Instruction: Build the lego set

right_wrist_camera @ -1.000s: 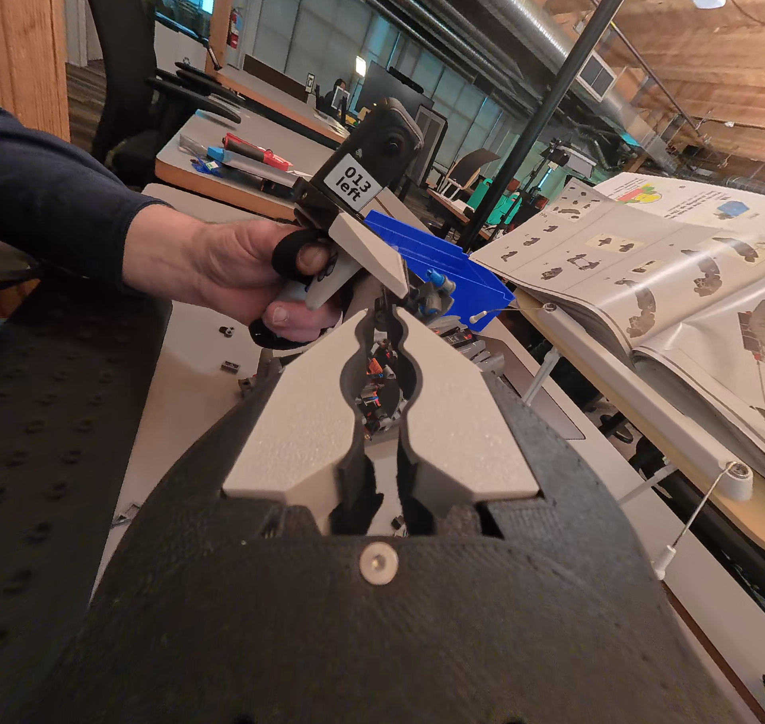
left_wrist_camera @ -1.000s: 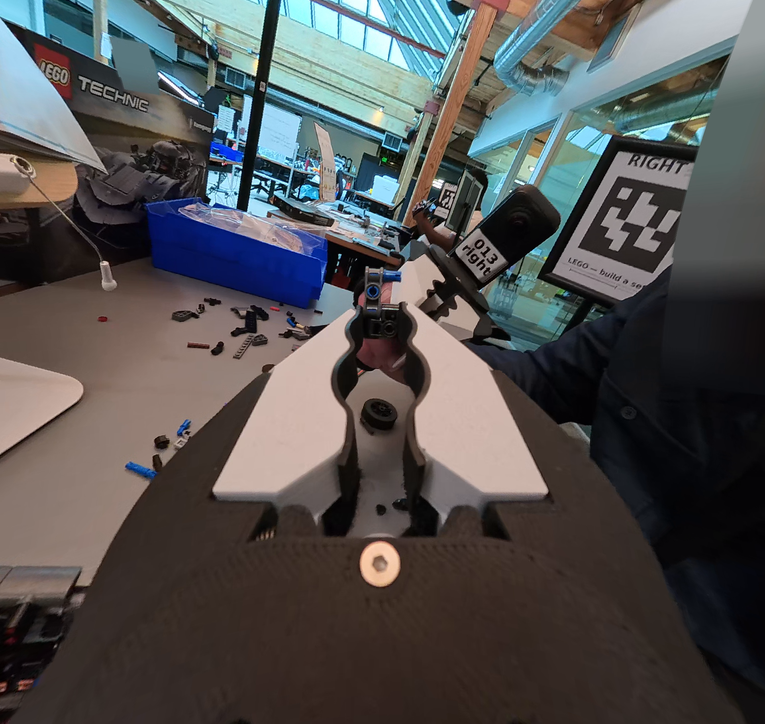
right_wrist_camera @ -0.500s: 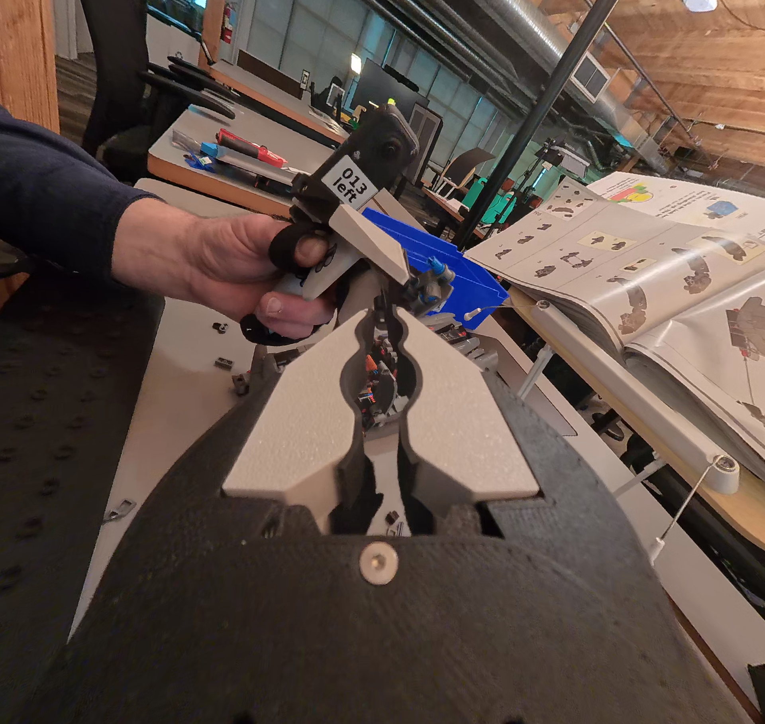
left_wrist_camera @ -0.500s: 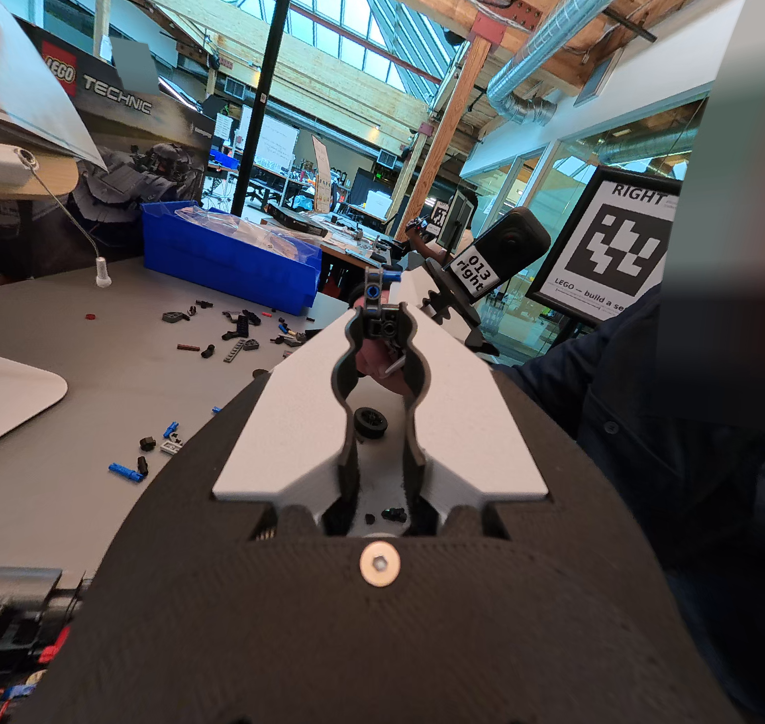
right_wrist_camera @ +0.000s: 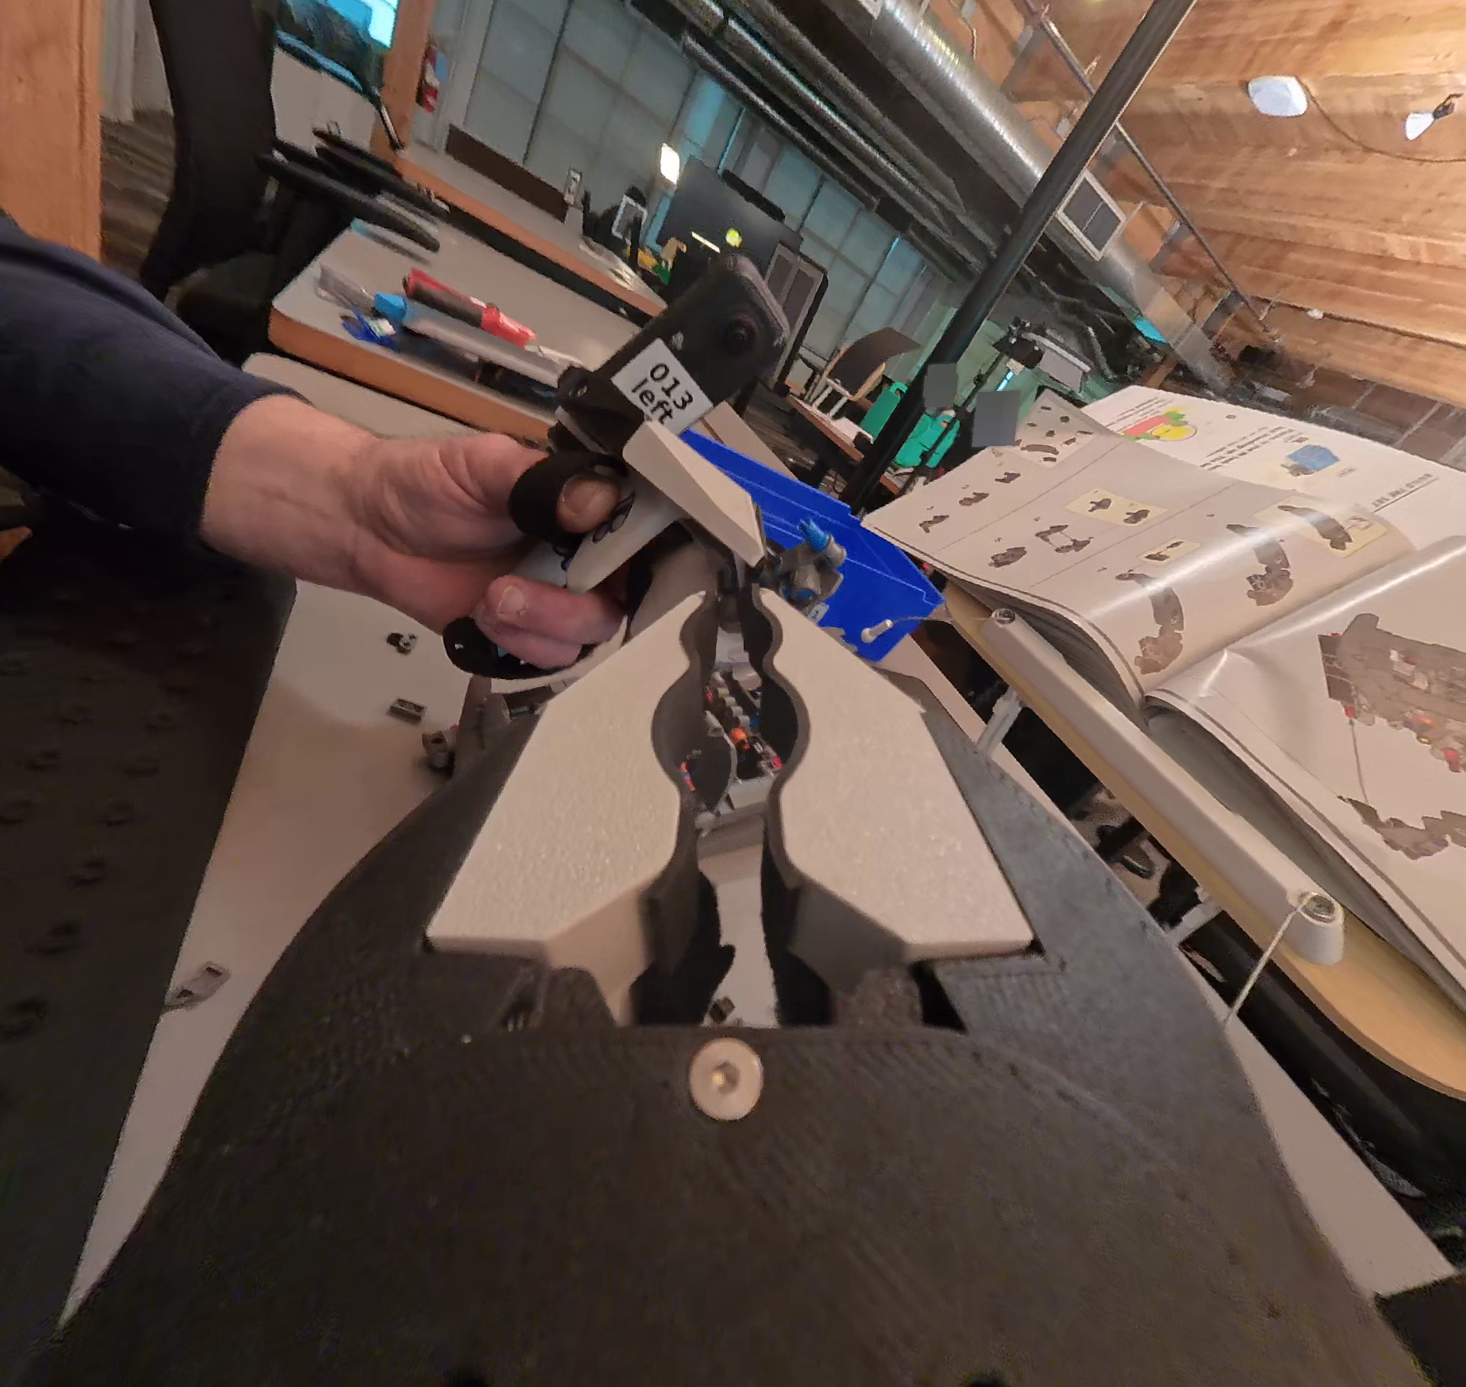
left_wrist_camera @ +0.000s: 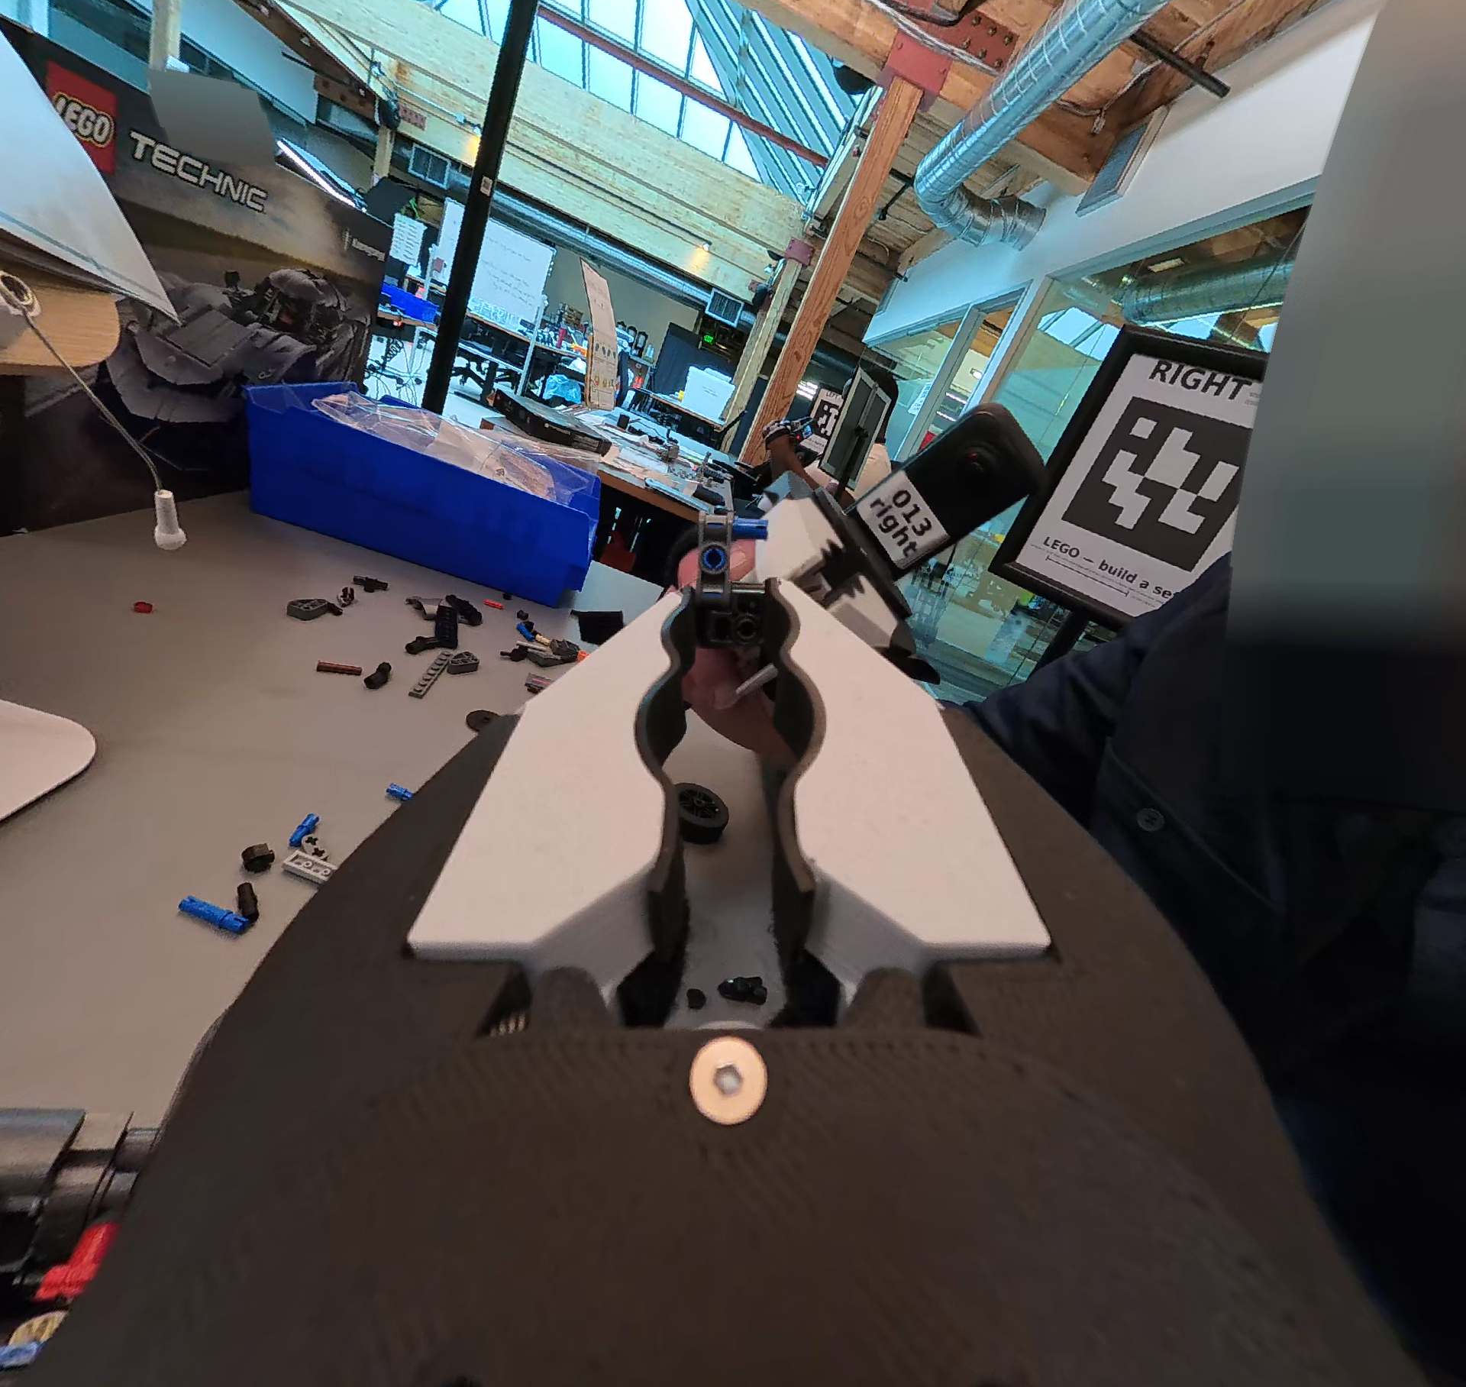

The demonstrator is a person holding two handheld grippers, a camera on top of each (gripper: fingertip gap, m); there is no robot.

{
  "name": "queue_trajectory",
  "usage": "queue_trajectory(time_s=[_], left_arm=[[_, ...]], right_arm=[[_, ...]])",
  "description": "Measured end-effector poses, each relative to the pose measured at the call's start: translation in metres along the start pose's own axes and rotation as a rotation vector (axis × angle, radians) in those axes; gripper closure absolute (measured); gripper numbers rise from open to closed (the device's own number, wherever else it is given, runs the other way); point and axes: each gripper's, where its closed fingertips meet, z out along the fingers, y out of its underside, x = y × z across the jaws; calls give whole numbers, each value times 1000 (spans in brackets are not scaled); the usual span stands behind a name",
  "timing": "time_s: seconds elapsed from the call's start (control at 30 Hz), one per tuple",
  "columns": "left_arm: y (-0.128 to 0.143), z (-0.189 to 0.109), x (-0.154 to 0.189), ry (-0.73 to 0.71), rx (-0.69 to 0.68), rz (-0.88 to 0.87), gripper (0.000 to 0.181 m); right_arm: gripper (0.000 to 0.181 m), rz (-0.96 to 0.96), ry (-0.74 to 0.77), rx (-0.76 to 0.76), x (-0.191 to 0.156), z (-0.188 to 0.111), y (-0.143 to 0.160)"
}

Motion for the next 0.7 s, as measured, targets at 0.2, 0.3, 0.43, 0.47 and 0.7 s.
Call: queue_trajectory(time_s=[0.2,0.3,0.43,0.47,0.7], left_arm=[[0,0,1,6,2,-4,168],[-3,1,5,20,10,-1,168],[-4,0,5,3,4,23,168],[-4,-1,4,-5,6,22,168],[2,4,2,7,-4,-12,168]], right_arm=[[177,6,-3,-29,0,3,8],[177,0,1,-44,0,4,13],[177,10,1,-24,1,3,8],[177,10,-1,-10,0,2,5],[177,6,-10,16,-1,2,2]])
